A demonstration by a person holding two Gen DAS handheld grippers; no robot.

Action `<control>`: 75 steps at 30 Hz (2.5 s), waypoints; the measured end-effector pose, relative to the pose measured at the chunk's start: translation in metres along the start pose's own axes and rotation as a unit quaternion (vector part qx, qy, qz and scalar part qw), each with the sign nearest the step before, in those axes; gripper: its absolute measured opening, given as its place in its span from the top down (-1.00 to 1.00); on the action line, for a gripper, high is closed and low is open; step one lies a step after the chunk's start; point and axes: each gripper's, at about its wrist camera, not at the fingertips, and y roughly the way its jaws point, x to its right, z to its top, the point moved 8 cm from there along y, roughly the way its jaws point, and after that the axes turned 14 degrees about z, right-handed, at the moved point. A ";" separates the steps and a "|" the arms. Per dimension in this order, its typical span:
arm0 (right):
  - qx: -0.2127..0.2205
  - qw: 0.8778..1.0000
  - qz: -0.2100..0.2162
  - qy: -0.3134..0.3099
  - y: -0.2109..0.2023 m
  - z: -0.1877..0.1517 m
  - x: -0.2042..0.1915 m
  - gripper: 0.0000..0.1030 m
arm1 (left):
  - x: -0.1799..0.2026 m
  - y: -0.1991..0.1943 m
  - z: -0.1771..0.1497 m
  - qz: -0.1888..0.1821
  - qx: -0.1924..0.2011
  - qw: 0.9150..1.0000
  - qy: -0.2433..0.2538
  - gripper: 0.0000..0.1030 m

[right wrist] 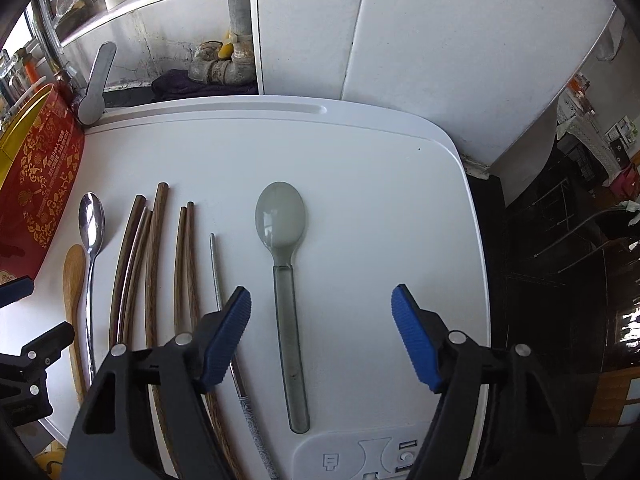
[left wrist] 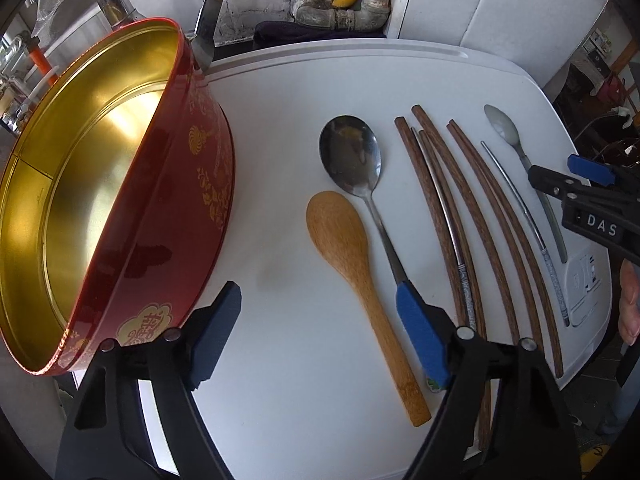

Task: Organize utensils
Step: 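Grasp the wooden spoon with the left tool while the right tool grasps the grey plastic spoon, then carry both spoons over the red tin with both tools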

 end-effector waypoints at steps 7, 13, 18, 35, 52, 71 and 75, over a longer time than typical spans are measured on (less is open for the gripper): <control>0.006 0.999 0.032 -0.030 0.008 0.001 -0.008 -0.35 | 0.005 0.013 0.001 0.008 0.001 1.000 -0.008 -0.44; -0.019 0.997 0.059 -0.052 0.004 -0.007 -0.024 0.77 | 0.012 0.005 -0.002 -0.012 0.002 1.000 -0.014 0.73; -0.008 0.997 0.070 -0.031 0.004 -0.007 -0.021 0.78 | 0.008 0.005 -0.004 -0.023 -0.002 0.999 -0.025 0.74; 0.096 0.992 0.078 -0.010 -0.105 -0.020 -0.041 0.78 | -0.011 -0.075 -0.017 -0.056 0.116 0.991 -0.029 0.74; 0.112 0.991 0.069 -0.023 -0.130 -0.041 -0.086 0.78 | -0.040 -0.100 -0.043 -0.076 0.147 0.986 -0.020 1.00; 0.111 0.990 0.082 -0.005 -0.128 -0.050 -0.069 0.77 | -0.015 -0.047 -0.039 -0.058 0.074 0.996 -0.005 -0.46; 0.112 0.990 0.085 0.003 -0.127 -0.053 -0.055 0.77 | -0.014 -0.011 -0.037 -0.034 0.023 0.999 -0.026 -0.46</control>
